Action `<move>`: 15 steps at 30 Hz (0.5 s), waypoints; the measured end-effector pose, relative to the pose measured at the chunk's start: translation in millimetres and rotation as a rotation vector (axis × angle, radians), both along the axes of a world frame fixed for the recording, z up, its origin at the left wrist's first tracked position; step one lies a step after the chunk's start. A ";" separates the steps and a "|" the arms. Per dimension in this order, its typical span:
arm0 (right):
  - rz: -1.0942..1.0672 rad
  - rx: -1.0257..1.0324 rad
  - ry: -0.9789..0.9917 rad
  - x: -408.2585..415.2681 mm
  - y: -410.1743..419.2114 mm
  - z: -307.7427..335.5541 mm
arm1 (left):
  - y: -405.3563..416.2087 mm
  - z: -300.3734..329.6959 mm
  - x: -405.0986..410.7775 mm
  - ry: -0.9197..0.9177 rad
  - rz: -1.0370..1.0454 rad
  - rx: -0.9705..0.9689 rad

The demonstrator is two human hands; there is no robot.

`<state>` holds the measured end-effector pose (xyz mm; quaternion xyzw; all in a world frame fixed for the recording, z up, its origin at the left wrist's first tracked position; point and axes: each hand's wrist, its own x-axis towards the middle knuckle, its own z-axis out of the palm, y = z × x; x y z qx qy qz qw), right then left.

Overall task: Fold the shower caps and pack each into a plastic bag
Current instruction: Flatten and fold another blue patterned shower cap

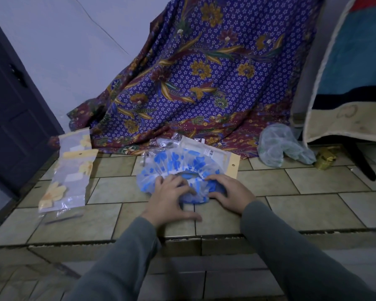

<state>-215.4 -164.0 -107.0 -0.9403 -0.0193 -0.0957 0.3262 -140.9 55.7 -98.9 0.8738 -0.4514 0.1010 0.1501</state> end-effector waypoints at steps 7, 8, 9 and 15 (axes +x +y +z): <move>-0.154 -0.200 0.096 -1.3 -15.9 3.9 | 15.7 6.5 23.9 0.174 0.010 -0.127; -0.165 -0.267 0.040 -0.7 -18.9 2.6 | 22.3 9.4 29.4 0.231 0.016 -0.118; -0.155 -0.317 -0.015 0.0 -20.2 1.3 | 27.6 12.8 34.8 0.302 0.041 -0.090; -0.358 -0.146 -0.142 9.4 -2.4 -6.7 | 12.0 24.8 23.2 0.431 0.120 0.026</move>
